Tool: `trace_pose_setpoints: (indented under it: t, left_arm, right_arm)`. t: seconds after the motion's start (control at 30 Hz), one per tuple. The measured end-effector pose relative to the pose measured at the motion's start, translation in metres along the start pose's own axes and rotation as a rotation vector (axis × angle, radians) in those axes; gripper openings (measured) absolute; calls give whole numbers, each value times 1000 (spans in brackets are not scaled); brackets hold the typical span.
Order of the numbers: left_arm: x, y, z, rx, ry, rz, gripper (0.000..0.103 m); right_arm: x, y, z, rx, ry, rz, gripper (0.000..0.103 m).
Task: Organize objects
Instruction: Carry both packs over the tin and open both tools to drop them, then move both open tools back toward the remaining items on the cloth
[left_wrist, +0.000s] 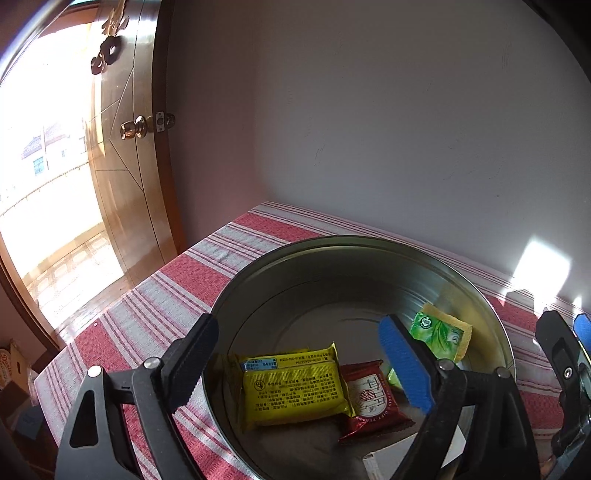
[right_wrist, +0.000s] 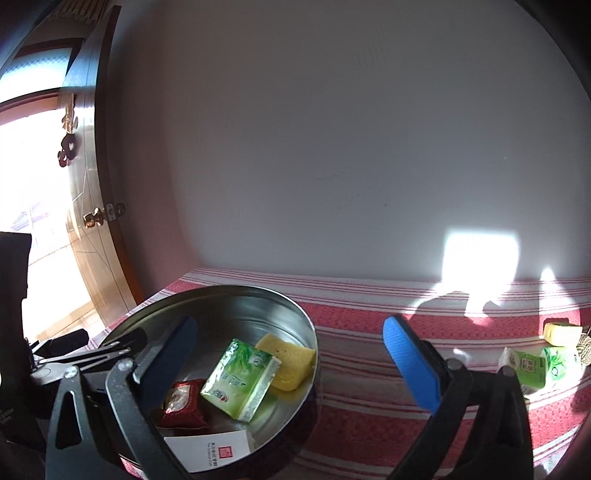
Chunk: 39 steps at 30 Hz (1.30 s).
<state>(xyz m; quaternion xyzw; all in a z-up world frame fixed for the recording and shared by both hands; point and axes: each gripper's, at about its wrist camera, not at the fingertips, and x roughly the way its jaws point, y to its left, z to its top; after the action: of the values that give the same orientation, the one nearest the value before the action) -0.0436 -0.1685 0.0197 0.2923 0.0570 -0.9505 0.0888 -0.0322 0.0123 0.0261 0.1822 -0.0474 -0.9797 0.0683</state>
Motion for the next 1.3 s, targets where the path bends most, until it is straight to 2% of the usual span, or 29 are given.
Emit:
trace_pose_setpoints:
  t: [0.27,0.63,0.83,1.17,1.3]
  left_arm:
    - [-10,-29,-13,36,2,-31,91]
    - [-22,-91,-42,139,0,-79,91]
    - [-32,-124,-55,176,-7,-159,91]
    - [-38,-176,-74,273,-22,-190,91]
    - [-42,-188,-76,288,-48,-171,91]
  right_arm:
    - [-4,-43,-5,63,36,-82,103]
    - [-21,-83,-13,12,65,-198,103]
    - [-40,-119,-18,15,75,-253,103]
    - [-61,-166,-28,29,109,-337,103]
    - [-75,-185,-31,26,113,-377,103]
